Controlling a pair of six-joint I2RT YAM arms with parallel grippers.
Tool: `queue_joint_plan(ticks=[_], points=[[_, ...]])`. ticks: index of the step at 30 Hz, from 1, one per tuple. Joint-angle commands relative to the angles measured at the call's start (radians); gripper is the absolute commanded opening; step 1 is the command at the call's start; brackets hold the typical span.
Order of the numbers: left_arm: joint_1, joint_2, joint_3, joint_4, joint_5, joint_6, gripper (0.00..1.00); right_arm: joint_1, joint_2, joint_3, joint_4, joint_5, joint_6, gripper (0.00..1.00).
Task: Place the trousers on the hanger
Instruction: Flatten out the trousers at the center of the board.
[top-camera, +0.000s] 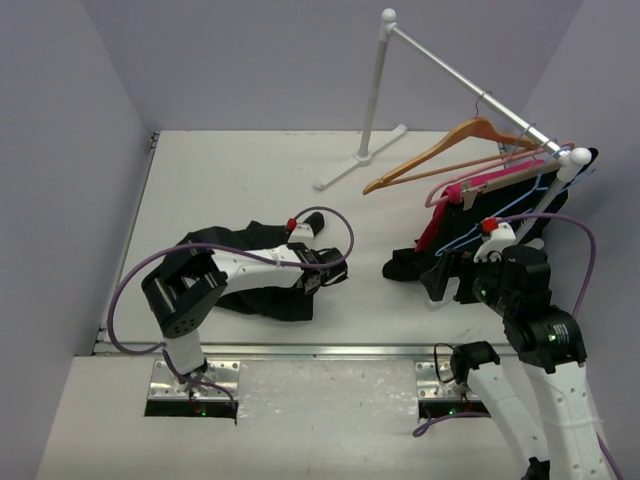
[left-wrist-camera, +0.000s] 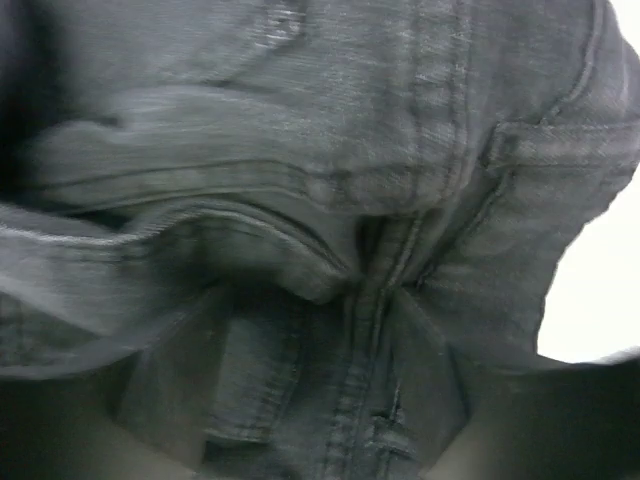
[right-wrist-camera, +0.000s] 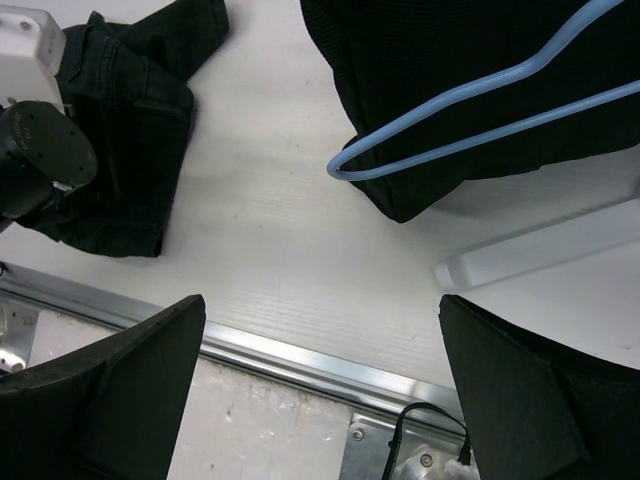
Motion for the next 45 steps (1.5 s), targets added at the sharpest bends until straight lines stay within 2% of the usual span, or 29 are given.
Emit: queue_joint_plan(ticks=[1,3,5,11,13,17,21,26,27,30,31,34,35,37,39,41,42,43,45], points=[[0.011,0.0,0.011,-0.171,-0.17,-0.119,0.41,0.008,-0.005,-0.012,0.056,-0.036,-0.015,0.99],[0.013,-0.004,0.007,-0.162,-0.164,-0.113,0.16,0.008,-0.004,-0.017,0.059,-0.042,-0.016,0.99],[0.013,-0.011,0.011,-0.149,-0.163,-0.091,0.0,0.008,-0.003,-0.017,0.061,-0.045,-0.015,0.99],[0.01,-0.063,0.061,-0.127,-0.153,0.003,0.0,0.008,0.002,-0.008,0.061,-0.064,-0.015,0.99],[-0.001,-0.108,0.083,-0.035,-0.107,0.147,0.0,0.008,0.002,-0.011,0.066,-0.079,-0.01,0.99],[-0.011,-0.221,0.126,0.16,0.19,0.35,0.0,0.008,0.014,-0.013,0.079,-0.098,-0.002,0.99],[-0.011,-0.334,0.177,0.303,0.389,0.406,0.0,0.008,0.017,-0.016,0.1,-0.099,0.018,0.99],[-0.004,-0.43,0.258,0.422,0.477,0.452,0.0,0.008,0.019,-0.014,0.129,-0.122,0.04,0.99],[0.004,-0.446,0.286,0.445,0.533,0.466,0.0,0.008,0.021,-0.013,0.136,-0.13,0.042,0.99],[0.065,-0.526,0.313,0.503,0.555,0.439,0.0,0.008,0.037,-0.004,0.141,-0.149,0.045,0.99],[0.106,-0.546,0.311,0.497,0.541,0.412,0.0,0.008,0.041,-0.002,0.145,-0.156,0.046,0.99],[0.365,-0.648,0.267,0.392,0.41,0.26,0.0,0.008,0.061,-0.005,0.176,-0.198,0.05,0.99],[0.399,-0.67,0.246,0.38,0.41,0.218,0.0,0.008,0.065,-0.006,0.187,-0.203,0.052,0.99],[0.627,-0.724,0.161,0.381,0.453,0.137,0.0,0.008,0.093,-0.014,0.224,-0.274,0.054,0.99],[0.785,-0.76,0.063,0.442,0.579,0.095,0.0,0.008,0.125,-0.018,0.257,-0.355,0.056,0.99],[0.895,-0.772,-0.071,0.516,0.717,0.036,0.0,0.008,0.149,-0.019,0.279,-0.405,0.056,0.99],[0.955,-0.765,-0.126,0.568,0.915,0.009,0.0,0.009,0.164,-0.019,0.3,-0.439,0.057,0.99],[1.068,-0.753,-0.242,0.696,1.025,-0.065,0.0,0.009,0.174,-0.019,0.312,-0.456,0.061,0.99],[1.164,-0.696,-0.373,0.871,1.299,-0.166,0.03,0.008,0.179,-0.017,0.333,-0.469,0.065,0.99]])
